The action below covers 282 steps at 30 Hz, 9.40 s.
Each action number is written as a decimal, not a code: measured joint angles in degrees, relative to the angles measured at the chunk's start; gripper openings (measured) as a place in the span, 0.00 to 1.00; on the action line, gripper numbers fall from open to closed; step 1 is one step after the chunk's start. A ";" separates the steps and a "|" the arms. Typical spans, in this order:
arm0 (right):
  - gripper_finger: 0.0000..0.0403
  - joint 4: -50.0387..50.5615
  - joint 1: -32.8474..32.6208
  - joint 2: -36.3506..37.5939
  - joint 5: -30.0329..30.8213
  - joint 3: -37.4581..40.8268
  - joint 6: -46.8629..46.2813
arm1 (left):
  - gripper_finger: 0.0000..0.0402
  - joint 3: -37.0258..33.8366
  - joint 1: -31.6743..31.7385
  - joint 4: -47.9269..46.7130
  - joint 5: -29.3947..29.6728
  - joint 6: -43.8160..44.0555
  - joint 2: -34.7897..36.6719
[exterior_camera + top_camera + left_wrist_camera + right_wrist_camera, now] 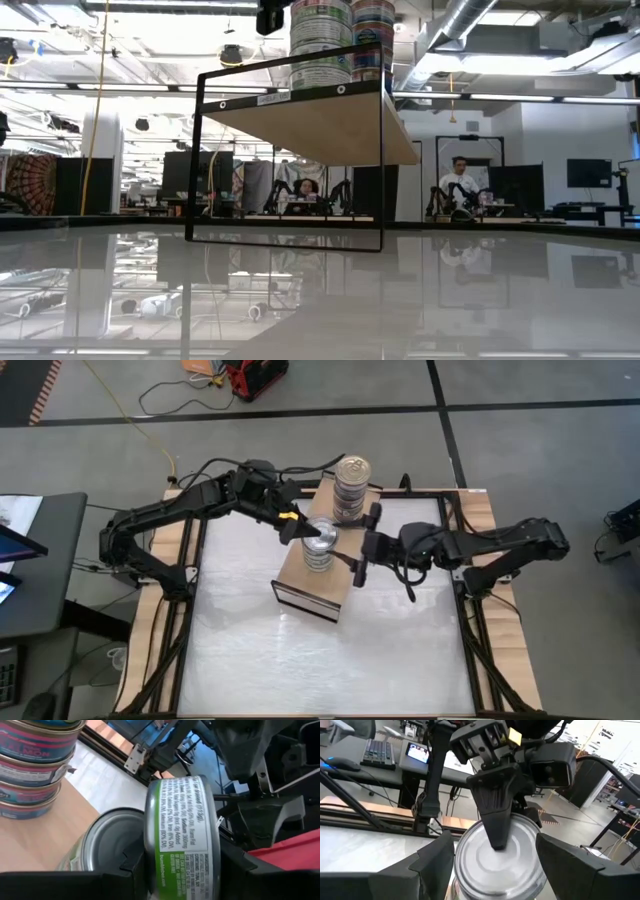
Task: Stack canned seafood by type on shelf
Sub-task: Stack the green tuna can on top of the stacked green tuna can on the shelf, then return to Home Position
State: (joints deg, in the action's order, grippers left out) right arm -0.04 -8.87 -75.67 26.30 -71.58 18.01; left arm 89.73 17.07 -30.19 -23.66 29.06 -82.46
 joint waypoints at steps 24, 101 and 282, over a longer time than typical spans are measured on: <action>0.76 -0.43 1.80 -0.99 -0.79 -0.01 -1.34 | 0.55 3.21 0.67 -7.50 6.00 -3.03 -0.04; 0.75 10.70 -4.12 75.51 9.62 45.36 -13.51 | 0.60 -68.41 -20.95 38.78 24.18 -29.93 56.27; 0.75 21.04 -4.23 75.53 12.50 53.62 -31.13 | 0.60 -89.00 -20.92 33.54 39.06 -28.85 81.87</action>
State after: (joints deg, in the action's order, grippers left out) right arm 20.99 -13.10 -0.14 38.81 -17.96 -13.12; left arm 0.73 -3.86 3.35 15.40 0.21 -0.59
